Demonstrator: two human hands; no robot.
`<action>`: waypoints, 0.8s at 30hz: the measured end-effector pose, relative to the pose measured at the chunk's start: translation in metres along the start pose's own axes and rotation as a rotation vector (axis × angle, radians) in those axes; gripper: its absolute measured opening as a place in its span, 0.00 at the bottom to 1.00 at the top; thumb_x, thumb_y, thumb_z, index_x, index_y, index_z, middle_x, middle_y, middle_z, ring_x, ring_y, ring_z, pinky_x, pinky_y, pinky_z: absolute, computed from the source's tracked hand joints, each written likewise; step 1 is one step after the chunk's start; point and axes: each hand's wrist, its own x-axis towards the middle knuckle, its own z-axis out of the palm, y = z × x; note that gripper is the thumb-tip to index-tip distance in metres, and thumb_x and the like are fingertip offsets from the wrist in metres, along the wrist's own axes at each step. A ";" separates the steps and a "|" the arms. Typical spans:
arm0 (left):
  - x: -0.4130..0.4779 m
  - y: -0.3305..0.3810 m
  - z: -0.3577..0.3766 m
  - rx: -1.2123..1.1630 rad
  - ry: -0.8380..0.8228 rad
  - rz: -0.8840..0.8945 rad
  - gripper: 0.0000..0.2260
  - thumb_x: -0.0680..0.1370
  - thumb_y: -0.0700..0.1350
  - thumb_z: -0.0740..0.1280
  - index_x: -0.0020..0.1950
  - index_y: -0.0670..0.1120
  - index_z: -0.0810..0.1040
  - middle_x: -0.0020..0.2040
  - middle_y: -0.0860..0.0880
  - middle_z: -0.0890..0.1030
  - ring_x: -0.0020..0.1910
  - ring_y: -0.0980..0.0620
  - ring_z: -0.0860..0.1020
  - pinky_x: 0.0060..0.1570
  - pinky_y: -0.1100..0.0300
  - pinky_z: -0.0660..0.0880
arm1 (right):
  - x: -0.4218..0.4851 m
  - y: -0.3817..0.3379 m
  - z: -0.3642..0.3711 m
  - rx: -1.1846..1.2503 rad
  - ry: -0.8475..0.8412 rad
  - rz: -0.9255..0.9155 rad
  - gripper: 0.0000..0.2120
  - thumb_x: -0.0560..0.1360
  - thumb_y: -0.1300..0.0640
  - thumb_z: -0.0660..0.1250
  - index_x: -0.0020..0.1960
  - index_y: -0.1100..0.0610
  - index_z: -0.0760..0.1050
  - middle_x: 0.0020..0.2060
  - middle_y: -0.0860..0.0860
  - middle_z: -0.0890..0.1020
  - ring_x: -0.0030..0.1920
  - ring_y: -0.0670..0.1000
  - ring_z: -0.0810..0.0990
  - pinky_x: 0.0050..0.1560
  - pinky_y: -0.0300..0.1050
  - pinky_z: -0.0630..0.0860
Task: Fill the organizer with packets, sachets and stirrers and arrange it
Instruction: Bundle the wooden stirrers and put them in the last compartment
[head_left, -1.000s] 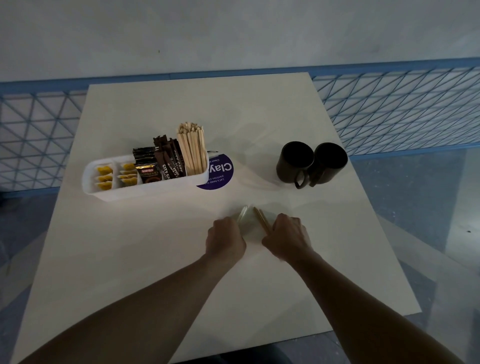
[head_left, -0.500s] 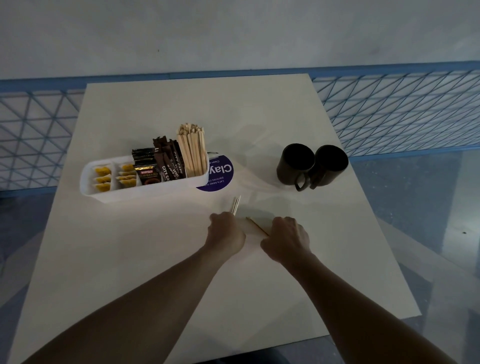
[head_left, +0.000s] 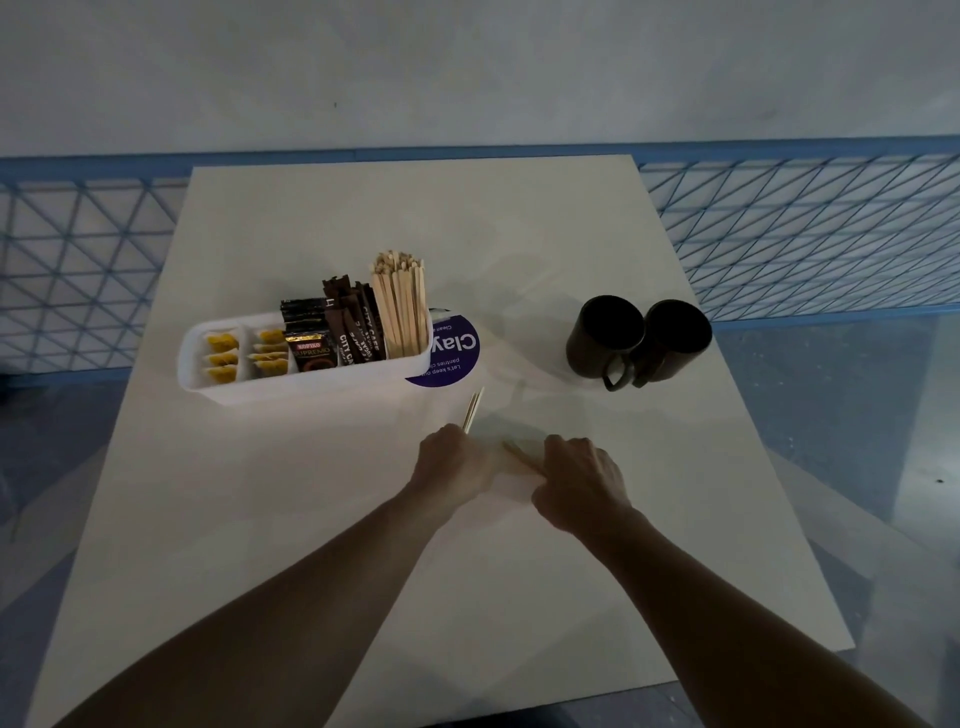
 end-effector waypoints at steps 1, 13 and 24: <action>0.000 -0.001 -0.001 0.007 -0.001 0.004 0.15 0.79 0.40 0.62 0.64 0.34 0.73 0.62 0.38 0.77 0.61 0.39 0.77 0.54 0.54 0.75 | 0.000 0.000 0.001 0.010 0.003 -0.005 0.12 0.73 0.59 0.66 0.56 0.59 0.72 0.49 0.56 0.78 0.41 0.55 0.74 0.39 0.46 0.70; 0.002 -0.008 -0.001 -0.049 0.005 -0.033 0.15 0.80 0.39 0.61 0.64 0.34 0.73 0.62 0.38 0.77 0.61 0.40 0.77 0.54 0.54 0.75 | 0.003 0.002 0.006 0.088 0.014 0.021 0.05 0.71 0.61 0.66 0.46 0.59 0.72 0.40 0.54 0.77 0.34 0.54 0.74 0.31 0.43 0.69; 0.009 -0.013 -0.004 -0.220 0.012 -0.051 0.13 0.79 0.42 0.59 0.60 0.41 0.77 0.56 0.42 0.80 0.55 0.41 0.78 0.48 0.53 0.75 | 0.011 0.009 -0.008 0.426 -0.081 0.151 0.05 0.78 0.60 0.59 0.53 0.58 0.69 0.43 0.54 0.75 0.38 0.52 0.76 0.29 0.42 0.68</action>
